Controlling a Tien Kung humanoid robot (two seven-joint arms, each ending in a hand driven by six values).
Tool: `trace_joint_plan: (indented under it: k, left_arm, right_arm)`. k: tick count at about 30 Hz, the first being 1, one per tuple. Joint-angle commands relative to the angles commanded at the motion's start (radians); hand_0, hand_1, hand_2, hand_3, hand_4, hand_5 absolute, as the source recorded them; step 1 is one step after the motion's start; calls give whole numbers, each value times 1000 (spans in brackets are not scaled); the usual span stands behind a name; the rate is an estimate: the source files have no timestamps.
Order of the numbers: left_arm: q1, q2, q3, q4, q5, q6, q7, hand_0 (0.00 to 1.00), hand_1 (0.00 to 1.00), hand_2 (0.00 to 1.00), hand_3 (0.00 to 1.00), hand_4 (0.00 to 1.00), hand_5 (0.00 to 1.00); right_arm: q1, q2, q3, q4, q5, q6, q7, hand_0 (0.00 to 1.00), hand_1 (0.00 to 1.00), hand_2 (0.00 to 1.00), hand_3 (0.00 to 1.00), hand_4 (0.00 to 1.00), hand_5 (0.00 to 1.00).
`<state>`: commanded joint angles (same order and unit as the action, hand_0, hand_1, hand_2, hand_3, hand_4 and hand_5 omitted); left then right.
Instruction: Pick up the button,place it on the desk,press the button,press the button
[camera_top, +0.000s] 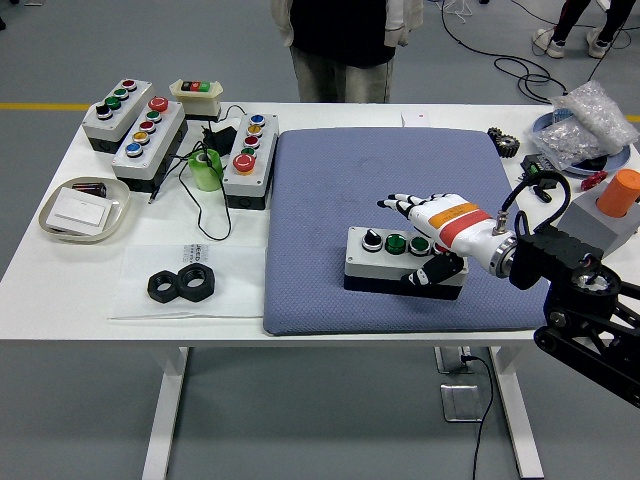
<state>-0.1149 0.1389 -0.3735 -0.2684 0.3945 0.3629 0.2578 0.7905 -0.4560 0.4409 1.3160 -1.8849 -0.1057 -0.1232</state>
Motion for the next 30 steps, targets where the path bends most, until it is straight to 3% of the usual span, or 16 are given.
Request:
trace_joint_plan:
  k: [8,24,30]
  left_arm:
    - [1,0,2,0,-4,0,-1,738,776,847,760,531,998]
    - [-3,-1,6,-1,-11,1,-2,738,776,846,760,532,998]
    - [2,-2,4,-1,-7,0,-2,737,776,846,760,532,998]
  right_arm:
    - [-27,-39,17,31,-27,1,-9,809,763,998,998,950,172]
    - [-36,-50,31,22,-32,10,-20,811,767,998,998,945,174]
    - [-78,-88,84,136,-30,33,-33,811,768,998,998,944,173]
